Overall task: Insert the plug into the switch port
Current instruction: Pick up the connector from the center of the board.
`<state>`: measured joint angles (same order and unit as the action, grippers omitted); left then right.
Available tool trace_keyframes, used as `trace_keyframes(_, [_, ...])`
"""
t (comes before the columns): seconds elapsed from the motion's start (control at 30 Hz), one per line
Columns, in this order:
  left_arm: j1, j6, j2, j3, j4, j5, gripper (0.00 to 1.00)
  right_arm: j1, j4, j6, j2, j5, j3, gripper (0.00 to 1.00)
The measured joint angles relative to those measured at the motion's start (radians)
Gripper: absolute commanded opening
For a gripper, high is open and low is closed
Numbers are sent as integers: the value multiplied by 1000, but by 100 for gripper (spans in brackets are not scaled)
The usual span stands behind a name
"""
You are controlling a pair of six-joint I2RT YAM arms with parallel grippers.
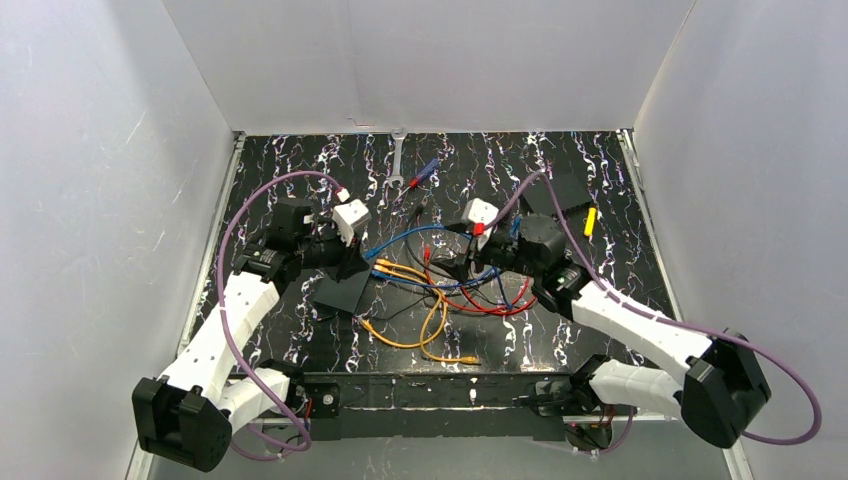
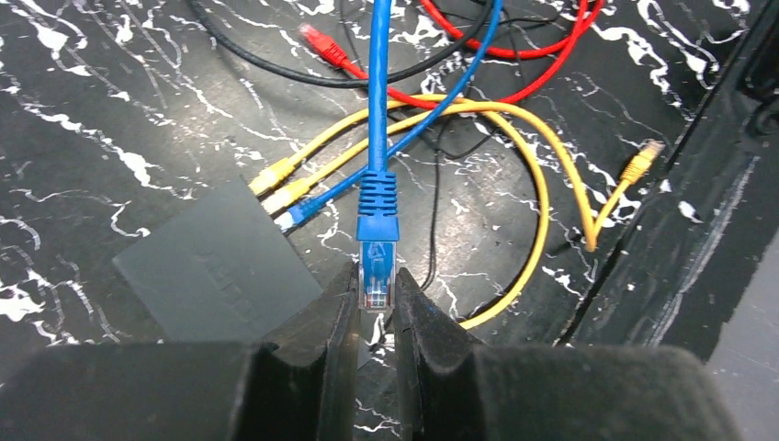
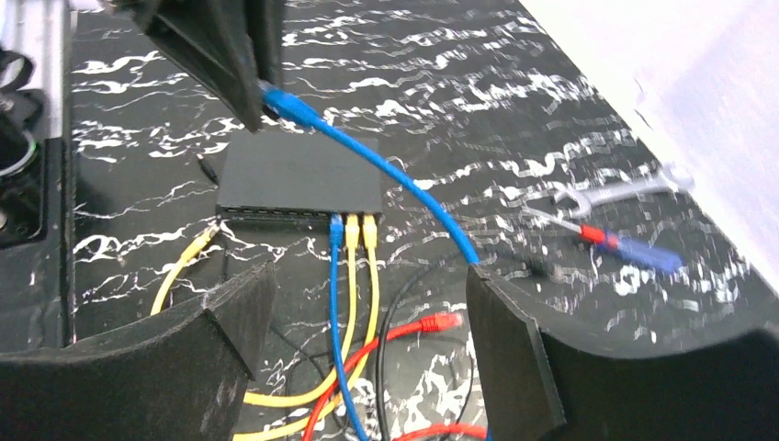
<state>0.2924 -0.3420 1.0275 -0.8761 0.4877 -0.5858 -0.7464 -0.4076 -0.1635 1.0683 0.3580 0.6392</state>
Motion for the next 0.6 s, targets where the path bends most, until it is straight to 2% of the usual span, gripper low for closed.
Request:
trace_keyframes(0.17, [0,18,14,-1,0,-64,0,0,55,-127,98,164,119,79])
trace_keyframes(0.23, [1,21,13,-1,-4,-89,0,0,63,-157,142,227,153,75])
trace_keyframes(0.4, [14,22,14,-1,-14,-132,0,0,88,-211,276,359,249,67])
trace_keyframes(0.6, [47,19,34,-1,-16,-160,0,-1,92,-228,381,501,292,63])
